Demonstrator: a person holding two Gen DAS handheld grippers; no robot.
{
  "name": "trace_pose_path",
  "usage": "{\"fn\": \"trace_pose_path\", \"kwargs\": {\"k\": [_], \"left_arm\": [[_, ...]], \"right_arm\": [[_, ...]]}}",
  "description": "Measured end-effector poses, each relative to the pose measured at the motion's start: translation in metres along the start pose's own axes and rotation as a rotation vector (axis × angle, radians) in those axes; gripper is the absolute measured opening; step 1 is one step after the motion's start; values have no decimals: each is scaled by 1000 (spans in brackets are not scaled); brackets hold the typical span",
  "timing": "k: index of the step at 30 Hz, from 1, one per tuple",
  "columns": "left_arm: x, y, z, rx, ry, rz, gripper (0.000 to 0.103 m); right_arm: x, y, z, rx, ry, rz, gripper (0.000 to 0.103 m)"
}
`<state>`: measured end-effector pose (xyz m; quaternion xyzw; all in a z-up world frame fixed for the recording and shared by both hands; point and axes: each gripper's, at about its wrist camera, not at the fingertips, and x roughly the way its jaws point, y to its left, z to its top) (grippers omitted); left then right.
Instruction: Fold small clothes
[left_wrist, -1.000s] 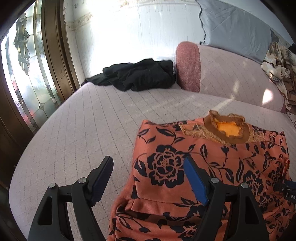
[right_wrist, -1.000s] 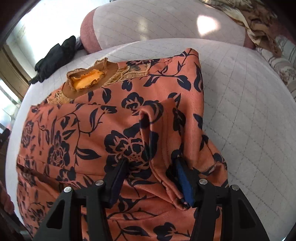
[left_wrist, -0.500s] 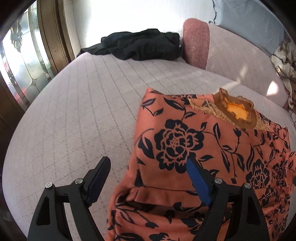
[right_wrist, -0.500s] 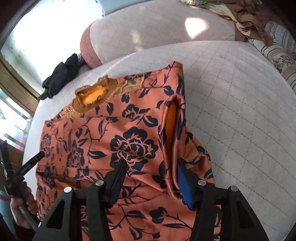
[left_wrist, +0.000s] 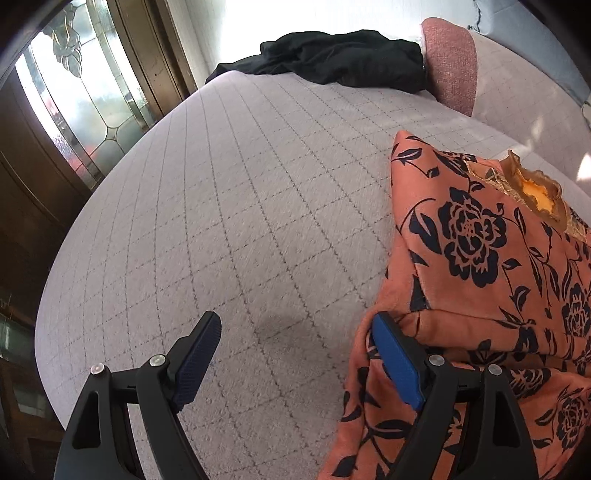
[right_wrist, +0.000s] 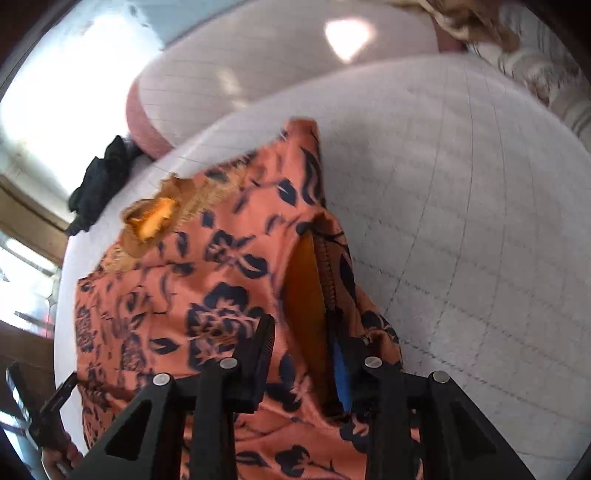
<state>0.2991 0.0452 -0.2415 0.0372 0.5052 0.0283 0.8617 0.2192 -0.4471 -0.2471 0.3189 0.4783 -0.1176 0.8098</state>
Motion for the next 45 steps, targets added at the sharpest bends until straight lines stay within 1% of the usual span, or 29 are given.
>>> {"fn": "trace_pose_path", "kwargs": {"k": [2, 4, 5, 7, 9, 11, 13, 15, 17, 18, 20, 22, 23, 24, 25, 26, 27, 29, 30, 32, 34, 36, 37, 39, 41, 42, 43, 44, 45], "left_arm": [[-9, 10, 6, -34, -22, -41, 84], [-27, 28, 14, -76, -92, -51, 85], [-34, 39, 18, -102, -120, -45, 86], [-41, 63, 22, -167, -163, -29, 94], [-37, 85, 21, -234, -206, 21, 100], [-19, 106, 20, -307, -190, 93, 100], [0, 121, 18, -359, -161, 112, 100], [11, 131, 13, -398, -125, 136, 100], [7, 131, 16, -418, -131, 142, 100], [-1, 126, 17, -415, -158, 143, 100], [-23, 106, 21, -379, -236, 136, 100], [-42, 75, 24, -293, -298, 99, 100], [-49, 58, 21, -240, -318, 70, 100], [-55, 42, 21, -185, -332, 37, 100], [-58, 27, 20, -135, -341, 4, 100], [-59, 13, 21, -90, -346, -23, 101], [-56, 2, 20, -54, -322, -49, 101], [-52, -10, 14, -13, -222, -134, 101], [-57, -13, 8, 12, -217, -155, 101], [-79, -22, -7, 92, -272, -90, 101], [-101, -25, -23, 160, -342, -68, 101], [-114, -28, -37, 182, -377, -40, 101], [-118, -31, -44, 178, -379, -35, 101], [-121, -33, -62, 143, -376, -70, 101], [-115, -33, -77, 85, -331, -82, 101], [-108, -33, -79, 62, -289, -95, 101], [-104, -33, -81, 48, -271, -116, 101], [-100, -33, -82, 39, -281, -114, 101], [-98, -34, -82, 38, -302, -68, 101]], "right_arm": [[-8, 4, 2, -14, -42, -3, 31], [-27, 6, 2, -51, -45, 13, 31], [-41, 3, 2, -80, -68, 16, 34], [-70, -10, 3, -144, -137, -54, 34], [-93, -31, 7, -192, -204, -166, 34], [-108, -63, 9, -172, -259, -245, 34], [-116, -99, 18, -113, -303, -297, 34], [-114, -128, 20, -52, -318, -327, 34], [-111, -147, 20, -8, -323, -351, 34], [-111, -150, 18, -4, -323, -340, 34], [-109, -137, 17, -36, -323, -269, 34], [-105, -111, 16, -78, -300, -159, 36], [-102, -94, 16, -106, -284, -101, 40], [-100, -78, 14, -134, -276, -56, 63], [-98, -60, 10, -158, -279, -24, 74], [-96, -44, 5, -183, -287, 9, 74], [-95, -30, 1, -202, -283, 42, 74], [-91, -13, -9, -193, -224, 83, 74], [-88, -7, -16, -192, -178, 99, 74], [-92, 1, -36, -236, -129, 104, 74], [-103, 2, -58, -301, -140, 68, 74], [-112, 4, -76, -357, -167, 26, 74], [-115, 6, -79, -386, -189, 10, 74], [-117, 15, -77, -396, -211, 11, 72], [-112, 24, -67, -366, -206, 32, 61], [-106, 30, -61, -357, -204, 20, 51], [-98, 34, -53, -346, -203, 1, 51], [-89, 38, -44, -335, -204, -15, 51], [-80, 40, -36, -329, -206, -41, 51]]}}
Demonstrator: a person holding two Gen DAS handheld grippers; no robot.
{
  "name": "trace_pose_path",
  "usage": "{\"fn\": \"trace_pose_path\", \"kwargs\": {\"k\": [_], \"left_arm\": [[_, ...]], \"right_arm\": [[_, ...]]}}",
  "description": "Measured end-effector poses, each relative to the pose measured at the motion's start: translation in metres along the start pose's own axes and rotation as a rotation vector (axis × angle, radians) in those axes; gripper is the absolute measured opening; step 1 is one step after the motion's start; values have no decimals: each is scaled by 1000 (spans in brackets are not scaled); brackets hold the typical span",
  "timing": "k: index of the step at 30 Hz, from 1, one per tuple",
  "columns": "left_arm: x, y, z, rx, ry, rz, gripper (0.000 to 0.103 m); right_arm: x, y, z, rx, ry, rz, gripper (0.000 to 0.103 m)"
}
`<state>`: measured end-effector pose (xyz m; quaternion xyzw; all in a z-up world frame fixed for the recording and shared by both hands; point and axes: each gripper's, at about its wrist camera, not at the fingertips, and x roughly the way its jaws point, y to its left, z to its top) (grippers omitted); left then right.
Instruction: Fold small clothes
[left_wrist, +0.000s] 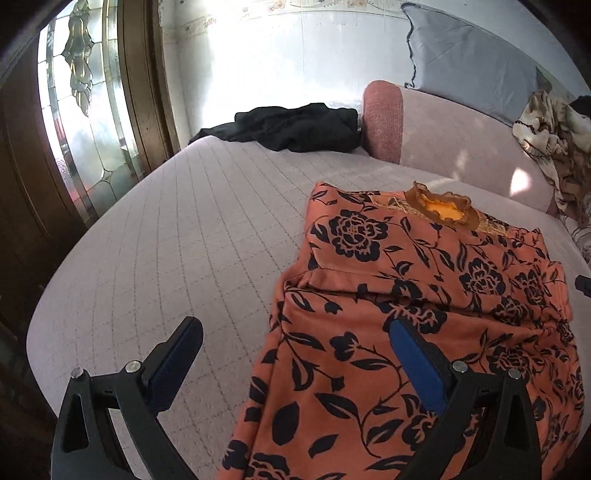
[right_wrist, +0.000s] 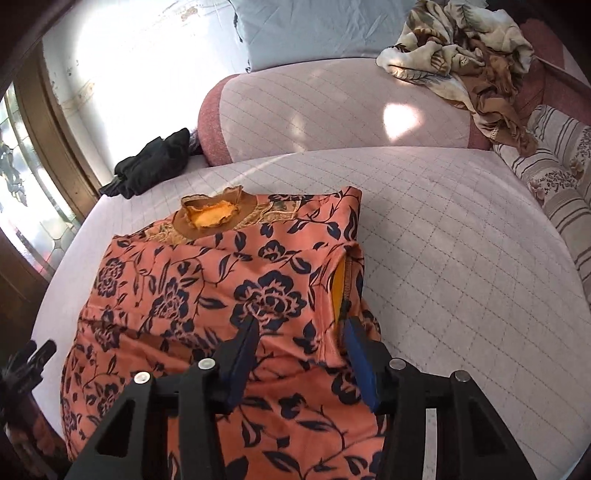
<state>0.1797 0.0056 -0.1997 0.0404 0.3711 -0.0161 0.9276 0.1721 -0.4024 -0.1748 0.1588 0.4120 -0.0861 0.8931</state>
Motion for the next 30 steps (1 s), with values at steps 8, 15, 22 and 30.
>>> {"fn": "trace_pose_path", "kwargs": {"k": [8, 15, 22, 30], "left_arm": [[19, 4, 23, -5, -45, 80, 101], [31, 0, 40, -34, -51, 106, 101], [48, 3, 34, -43, 15, 182, 101], [58, 13, 31, -86, 88, 195, 101]], "right_arm": [[86, -32, 32, 95, 114, -114, 17], [36, -17, 66, 50, -106, -65, 10], [118, -48, 57, 176, 109, -92, 17], [54, -19, 61, 141, -117, -80, 26]]}}
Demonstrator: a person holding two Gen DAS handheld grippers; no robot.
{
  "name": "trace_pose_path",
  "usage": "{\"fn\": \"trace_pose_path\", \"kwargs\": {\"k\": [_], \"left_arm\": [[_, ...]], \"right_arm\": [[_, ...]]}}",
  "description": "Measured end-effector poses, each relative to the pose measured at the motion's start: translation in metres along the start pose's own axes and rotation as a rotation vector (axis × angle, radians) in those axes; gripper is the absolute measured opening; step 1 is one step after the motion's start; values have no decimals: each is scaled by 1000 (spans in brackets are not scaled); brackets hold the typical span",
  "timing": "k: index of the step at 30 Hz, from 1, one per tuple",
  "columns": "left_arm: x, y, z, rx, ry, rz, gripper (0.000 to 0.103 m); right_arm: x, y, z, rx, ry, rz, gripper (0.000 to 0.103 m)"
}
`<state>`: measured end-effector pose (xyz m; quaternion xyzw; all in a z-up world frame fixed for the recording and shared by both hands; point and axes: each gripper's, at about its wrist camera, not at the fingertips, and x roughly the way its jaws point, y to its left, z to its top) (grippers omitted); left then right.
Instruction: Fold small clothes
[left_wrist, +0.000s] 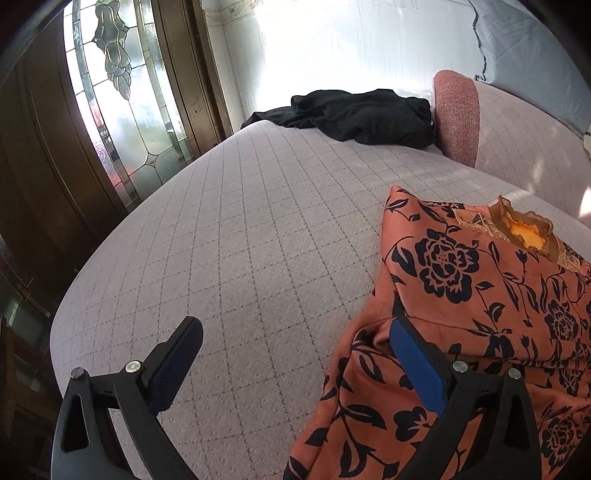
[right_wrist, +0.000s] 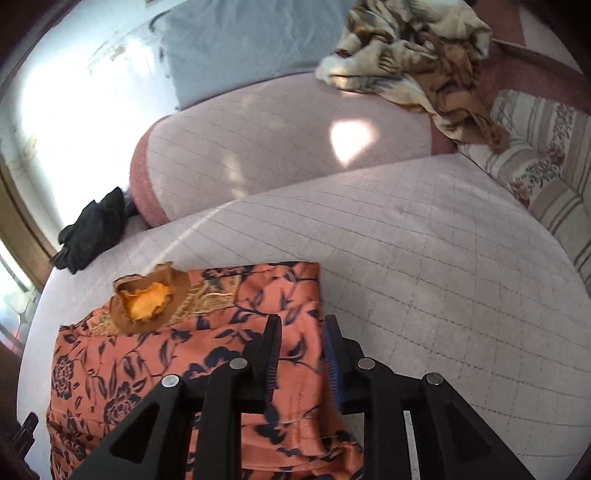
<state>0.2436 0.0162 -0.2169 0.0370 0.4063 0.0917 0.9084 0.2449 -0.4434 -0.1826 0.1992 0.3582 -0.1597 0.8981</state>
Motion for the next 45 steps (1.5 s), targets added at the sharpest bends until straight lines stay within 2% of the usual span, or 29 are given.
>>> {"fn": "trace_pose_path", "kwargs": {"k": [4, 7, 8, 10, 13, 17, 21, 23, 26, 28, 33, 35, 37, 39, 41, 43, 45], "left_arm": [[5, -5, -2, 15, 30, -8, 101], [-1, -6, -1, 25, 13, -18, 101], [-3, -5, -1, 26, 5, -20, 101], [-6, -1, 0, 17, -7, -26, 101], [-8, 6, 4, -3, -14, -42, 101], [-11, 18, 11, -52, -31, -65, 101], [-13, 24, 16, -80, -49, -89, 101], [-14, 25, 17, -92, -60, -105, 101], [-16, 25, 18, -96, -72, -117, 101], [-17, 24, 19, -102, -72, -127, 101], [-22, 24, 18, -117, -86, -147, 101], [-24, 23, 17, -110, -98, -151, 101], [-25, 21, 16, -105, -107, -155, 101], [-25, 18, 16, -101, -111, -156, 101], [-26, 17, 16, -96, -116, -166, 101], [-28, 15, 16, -90, -124, -168, 101], [-30, 13, 16, -88, -129, -180, 101]], "right_arm": [[23, 63, -10, -121, 115, 94, 26], [67, 98, -36, -173, 290, 79, 26], [78, 107, -44, -202, 322, 43, 26], [70, 125, -43, -257, 250, 11, 27], [59, 152, -34, -237, 230, 161, 27], [68, 209, -32, -306, 230, 213, 27], [105, 252, -46, -304, 318, 222, 28], [110, 264, -47, -322, 257, 189, 27], [108, 268, -42, -303, 268, 202, 27], [93, 262, -40, -283, 254, 252, 27], [56, 241, -53, -264, 230, 306, 27], [58, 232, -61, -247, 257, 293, 27], [73, 226, -73, -255, 322, 226, 28], [67, 220, -78, -252, 286, 245, 26], [58, 218, -79, -262, 309, 251, 26], [44, 209, -81, -254, 285, 280, 26], [33, 199, -80, -260, 248, 262, 26]]}}
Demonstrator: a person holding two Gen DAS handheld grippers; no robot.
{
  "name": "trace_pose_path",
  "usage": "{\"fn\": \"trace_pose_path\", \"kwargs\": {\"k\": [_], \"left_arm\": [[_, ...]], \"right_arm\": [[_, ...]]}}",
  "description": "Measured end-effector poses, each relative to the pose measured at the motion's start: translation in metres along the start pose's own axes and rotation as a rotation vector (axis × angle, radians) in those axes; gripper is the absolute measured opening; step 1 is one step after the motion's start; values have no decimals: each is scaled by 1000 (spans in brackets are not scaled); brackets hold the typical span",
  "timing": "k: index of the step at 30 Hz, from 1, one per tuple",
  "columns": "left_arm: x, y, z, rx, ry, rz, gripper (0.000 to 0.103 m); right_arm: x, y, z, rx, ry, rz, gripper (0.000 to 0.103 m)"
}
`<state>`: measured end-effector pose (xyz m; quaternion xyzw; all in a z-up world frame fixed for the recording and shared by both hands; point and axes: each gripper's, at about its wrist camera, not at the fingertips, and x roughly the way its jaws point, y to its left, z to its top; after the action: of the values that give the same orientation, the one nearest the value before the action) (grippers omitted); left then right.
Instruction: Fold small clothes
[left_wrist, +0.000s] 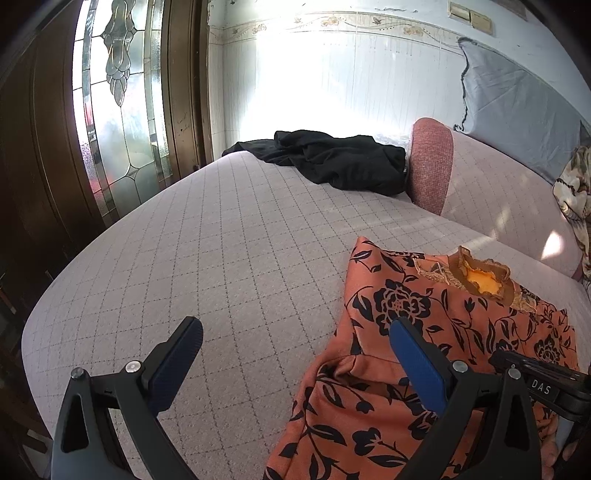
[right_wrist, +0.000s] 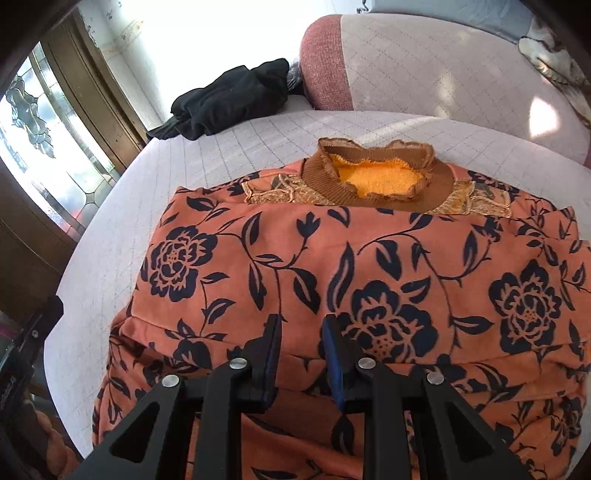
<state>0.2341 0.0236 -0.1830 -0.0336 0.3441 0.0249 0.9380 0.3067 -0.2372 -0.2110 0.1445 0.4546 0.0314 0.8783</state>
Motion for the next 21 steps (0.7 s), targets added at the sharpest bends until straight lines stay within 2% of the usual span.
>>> {"fn": "trace_pose_path", "kwargs": {"k": [2, 4, 5, 9, 14, 21], "left_arm": [[-2, -3, 0, 5, -10, -10, 101], [-4, -6, 0, 18, -19, -14, 101], [-5, -8, -1, 23, -23, -18, 101], [-7, -15, -2, 41, -33, -34, 101], [-9, -24, -3, 62, -39, -47, 101], [-11, -33, -5, 82, -41, -58, 101]], "right_arm": [[-6, -13, -4, 17, -23, -31, 26], [-1, -29, -6, 50, 15, -59, 26], [4, -36, -8, 61, 52, -60, 26], [-8, -38, -10, 33, 49, -45, 26], [-43, -49, -21, 50, -20, -19, 26], [-95, -88, -47, 116, -76, -34, 26]]}}
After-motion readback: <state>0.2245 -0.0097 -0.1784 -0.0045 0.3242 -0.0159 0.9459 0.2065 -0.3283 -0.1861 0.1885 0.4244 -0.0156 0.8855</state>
